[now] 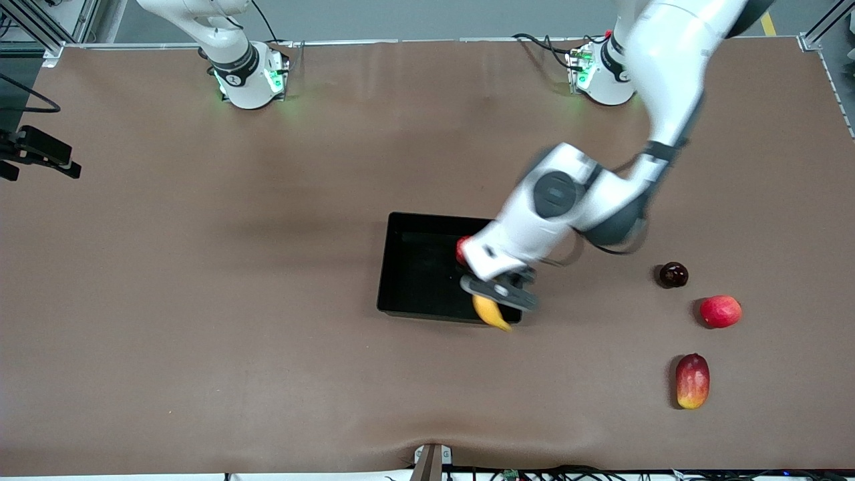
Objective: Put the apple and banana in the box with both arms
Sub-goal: 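Carry the banana over the black box with the left gripper, then lower the banana into the box and open the left gripper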
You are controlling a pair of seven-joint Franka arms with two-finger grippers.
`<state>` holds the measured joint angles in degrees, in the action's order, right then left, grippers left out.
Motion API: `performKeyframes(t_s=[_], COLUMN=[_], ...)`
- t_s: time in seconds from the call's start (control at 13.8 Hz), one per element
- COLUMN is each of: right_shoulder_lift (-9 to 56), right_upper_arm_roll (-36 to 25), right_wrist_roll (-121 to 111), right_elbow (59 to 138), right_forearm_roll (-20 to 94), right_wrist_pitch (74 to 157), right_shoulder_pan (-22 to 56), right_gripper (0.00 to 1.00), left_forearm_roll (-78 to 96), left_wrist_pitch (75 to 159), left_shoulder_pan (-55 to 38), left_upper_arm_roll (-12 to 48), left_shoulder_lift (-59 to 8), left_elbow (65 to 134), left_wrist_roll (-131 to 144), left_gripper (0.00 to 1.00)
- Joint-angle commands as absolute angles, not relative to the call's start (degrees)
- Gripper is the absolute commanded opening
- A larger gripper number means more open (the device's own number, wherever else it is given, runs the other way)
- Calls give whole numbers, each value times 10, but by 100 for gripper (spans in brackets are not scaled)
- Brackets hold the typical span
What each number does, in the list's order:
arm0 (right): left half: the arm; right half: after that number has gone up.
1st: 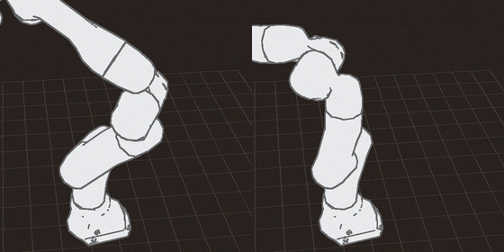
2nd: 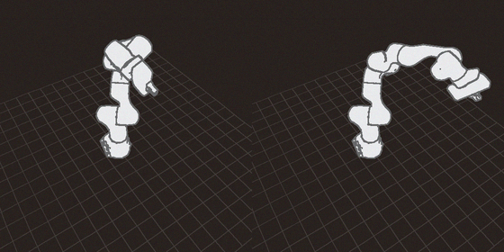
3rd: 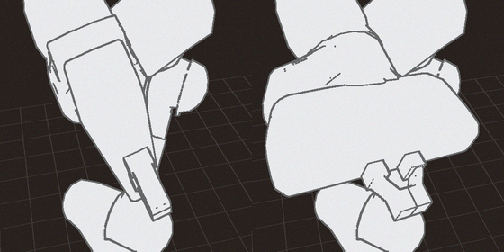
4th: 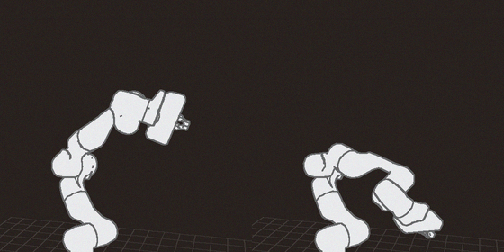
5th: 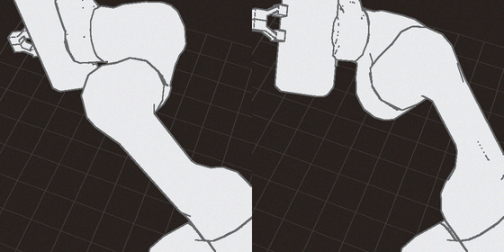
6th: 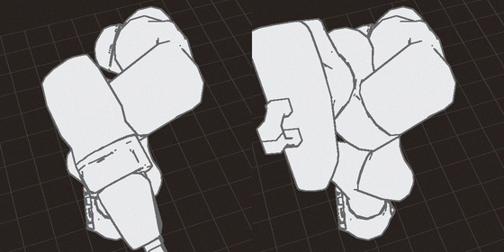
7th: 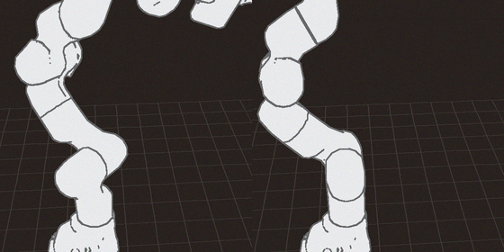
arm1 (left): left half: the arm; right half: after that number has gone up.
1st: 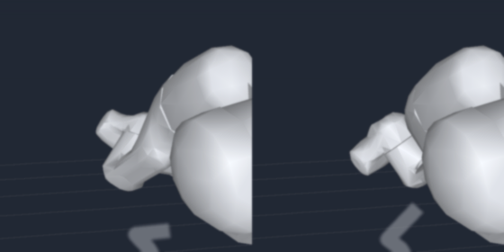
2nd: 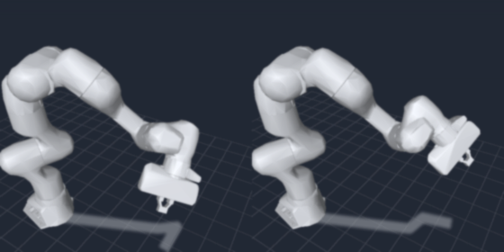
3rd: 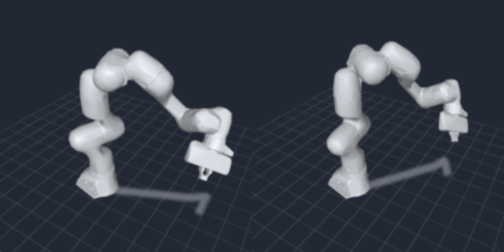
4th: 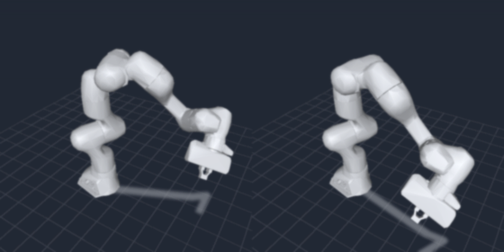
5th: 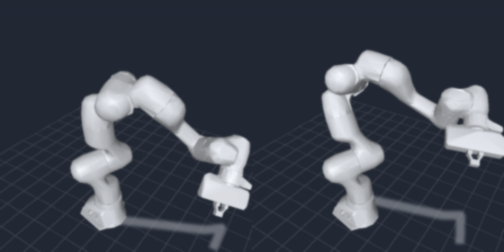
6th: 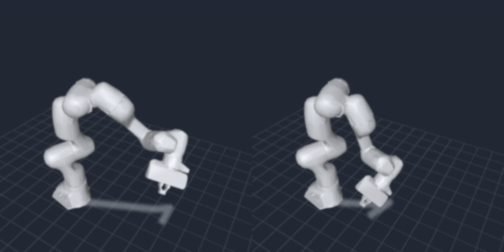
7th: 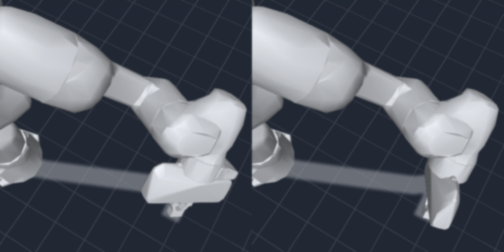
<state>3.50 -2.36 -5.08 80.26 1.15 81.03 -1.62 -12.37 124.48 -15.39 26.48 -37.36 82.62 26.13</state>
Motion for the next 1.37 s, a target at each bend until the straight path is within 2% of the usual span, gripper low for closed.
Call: performKeyframes(t_s=[0.0, 0.22, 0.43, 0.8, 1.3], right_shoulder_lift=[21, 21, 22, 22, 22], right_upper_arm_roll=[-20, -19, -19, -20, -21], right_wrist_roll=[-42, -42, -42, -42, -42], right_elbow=[813, 812, 811, 810, 810], right_forearm_roll=[20, 20, 20, 20, 20], right_wrist_pitch=[805, 808, 810, 809, 810], right_shoulder_pan=[-19, -13, -12, -12, -14], right_gripper=[100, 100, 100, 100, 100], left_forearm_roll=[-134, -142, -144, -147, -161], left_wrist_pitch=[1245, 1265, 1306, 1367, 1405], left_shoulder_pan=[-191, -232, -271, -283, -294], left_upper_arm_roll=[257, 249, 212, 198, 177], left_shoulder_lift=[-381, -397, -407, -446, -502], left_elbow=[824, 816, 815, 801, 801], left_wrist_roll=[309, 344, 348, 341, 343], left_gripper=[0, 0, 0, 0, 0])
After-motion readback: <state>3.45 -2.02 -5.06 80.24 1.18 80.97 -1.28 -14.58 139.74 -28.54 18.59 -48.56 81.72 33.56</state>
